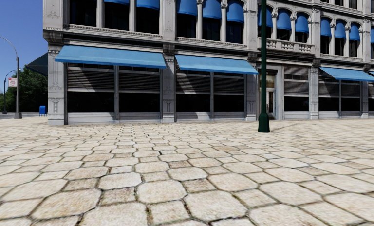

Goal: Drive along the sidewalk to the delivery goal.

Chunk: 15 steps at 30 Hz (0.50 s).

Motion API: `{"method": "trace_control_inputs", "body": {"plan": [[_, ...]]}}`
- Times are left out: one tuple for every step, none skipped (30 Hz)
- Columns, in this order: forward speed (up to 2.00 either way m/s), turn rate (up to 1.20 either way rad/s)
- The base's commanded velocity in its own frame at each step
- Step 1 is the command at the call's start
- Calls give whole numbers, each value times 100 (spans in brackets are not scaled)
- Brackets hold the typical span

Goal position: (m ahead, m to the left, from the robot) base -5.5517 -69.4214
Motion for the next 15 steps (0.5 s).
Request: {"method": "trace_control_inputs", "body": {"plan": [[0, 0], [0, 0], [0, 0], [0, 0], [0, 0], [0, 0], [0, 0], [0, 0], [0, 0], [0, 0], [0, 0], [0, 0], [0, 0], [0, 0], [0, 0]]}}
